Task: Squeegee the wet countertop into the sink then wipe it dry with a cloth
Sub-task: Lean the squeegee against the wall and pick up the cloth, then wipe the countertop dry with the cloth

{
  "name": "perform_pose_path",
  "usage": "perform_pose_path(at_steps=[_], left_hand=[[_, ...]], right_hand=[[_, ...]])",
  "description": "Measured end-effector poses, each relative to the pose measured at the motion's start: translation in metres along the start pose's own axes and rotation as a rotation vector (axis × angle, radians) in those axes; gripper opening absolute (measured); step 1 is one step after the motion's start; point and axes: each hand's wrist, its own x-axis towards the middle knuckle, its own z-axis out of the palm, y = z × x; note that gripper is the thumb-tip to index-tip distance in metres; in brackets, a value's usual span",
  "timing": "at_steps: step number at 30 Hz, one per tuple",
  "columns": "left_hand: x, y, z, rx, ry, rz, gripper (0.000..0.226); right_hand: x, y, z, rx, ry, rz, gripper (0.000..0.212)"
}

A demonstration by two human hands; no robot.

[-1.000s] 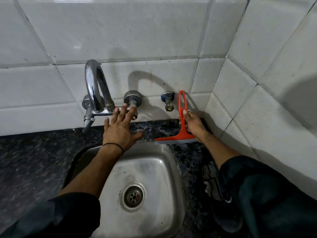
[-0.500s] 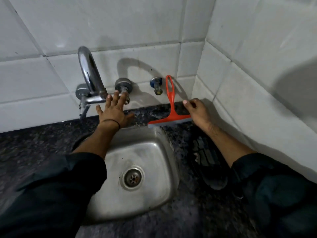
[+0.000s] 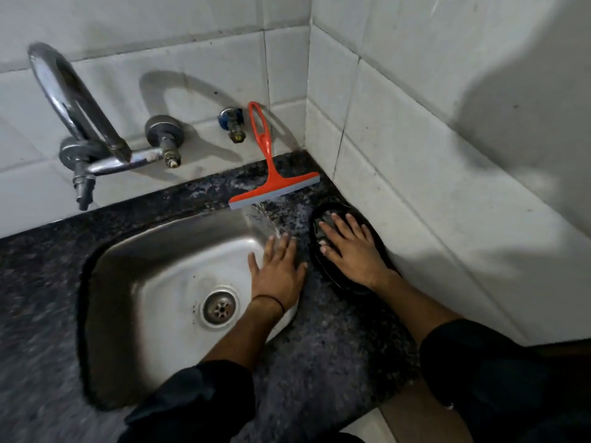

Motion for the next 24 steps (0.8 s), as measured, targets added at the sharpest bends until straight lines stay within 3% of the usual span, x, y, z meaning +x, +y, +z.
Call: perform_pose_path(at_steps=[2,9,14,20,22,24], left_hand=[[-0.005,0.003,0.015,0.015,-0.061,0.001,0.065],[-0.004,-0.001,0.02,0.014,-0.071,-0.003,0.067],[-0.005,-0.003,0.013,0.011,-0.049,0.025,0.067],[-0.004,-0.024,-0.006,-0.065,0.074,0.139,0.049],[-0.012,-0.04,-0.016,-0.15,0.162,0.097,0.036],[-0.027,-0.065,-0.029,-0.223,0.245,-0.015,0.027]], right_hand=[[-0.002,-0.003,0.004,-0.009,0.026,0.008,0.068],[0.014,-0.011,-0.001,-0.085,0.01,0.049,0.059],[0.027,-0.01,-0.012,-0.115,0.128,0.023,0.049],[0.033,-0.031,-0.041,0.21,0.369,0.028,0.045],[0.034,-0.059,-0.051,0.368,0.423,-0.043,0.046],[0.039,-0.101,-0.057,0.593,0.363,-0.129,0.045]])
